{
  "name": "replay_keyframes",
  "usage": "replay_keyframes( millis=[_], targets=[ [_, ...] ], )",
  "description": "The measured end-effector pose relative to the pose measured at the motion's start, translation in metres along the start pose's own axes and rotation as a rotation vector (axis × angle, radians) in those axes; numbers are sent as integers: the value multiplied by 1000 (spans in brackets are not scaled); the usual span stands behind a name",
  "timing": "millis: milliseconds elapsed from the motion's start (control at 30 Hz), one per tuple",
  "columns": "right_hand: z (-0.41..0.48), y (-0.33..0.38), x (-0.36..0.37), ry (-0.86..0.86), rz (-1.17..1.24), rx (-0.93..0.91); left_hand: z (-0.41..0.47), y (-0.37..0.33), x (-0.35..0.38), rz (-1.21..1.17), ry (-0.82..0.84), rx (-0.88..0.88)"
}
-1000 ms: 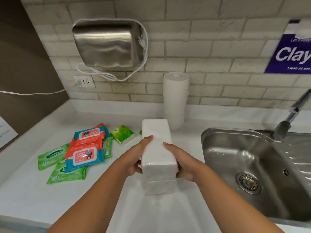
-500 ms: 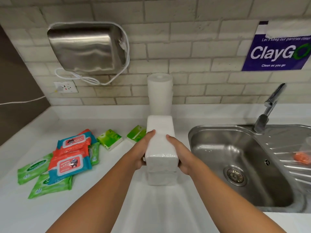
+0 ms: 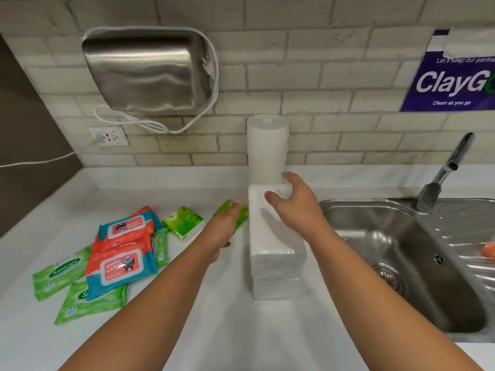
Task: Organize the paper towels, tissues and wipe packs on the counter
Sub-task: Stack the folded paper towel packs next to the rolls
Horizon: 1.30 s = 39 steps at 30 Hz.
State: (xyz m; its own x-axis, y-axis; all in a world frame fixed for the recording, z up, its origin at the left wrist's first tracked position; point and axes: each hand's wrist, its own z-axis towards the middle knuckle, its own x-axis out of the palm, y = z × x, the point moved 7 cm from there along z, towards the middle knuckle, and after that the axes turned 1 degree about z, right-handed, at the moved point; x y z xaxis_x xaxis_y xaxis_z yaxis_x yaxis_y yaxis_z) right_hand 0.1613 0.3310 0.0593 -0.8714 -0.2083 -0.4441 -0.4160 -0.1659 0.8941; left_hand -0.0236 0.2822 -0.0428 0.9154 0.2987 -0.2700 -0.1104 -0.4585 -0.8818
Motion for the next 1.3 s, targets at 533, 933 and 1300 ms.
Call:
replay_keyframes(
  millis=[533, 933, 1300],
  targets=[
    [73, 10, 234, 125, -458, 18, 121, 32, -182, 529, -137, 304],
    [105, -104, 276, 57, -737, 182, 190, 65, -158, 1041, 229, 275],
    [55, -120, 256, 62, -666, 35, 160, 61, -137, 1030, 350, 361]
  ],
)
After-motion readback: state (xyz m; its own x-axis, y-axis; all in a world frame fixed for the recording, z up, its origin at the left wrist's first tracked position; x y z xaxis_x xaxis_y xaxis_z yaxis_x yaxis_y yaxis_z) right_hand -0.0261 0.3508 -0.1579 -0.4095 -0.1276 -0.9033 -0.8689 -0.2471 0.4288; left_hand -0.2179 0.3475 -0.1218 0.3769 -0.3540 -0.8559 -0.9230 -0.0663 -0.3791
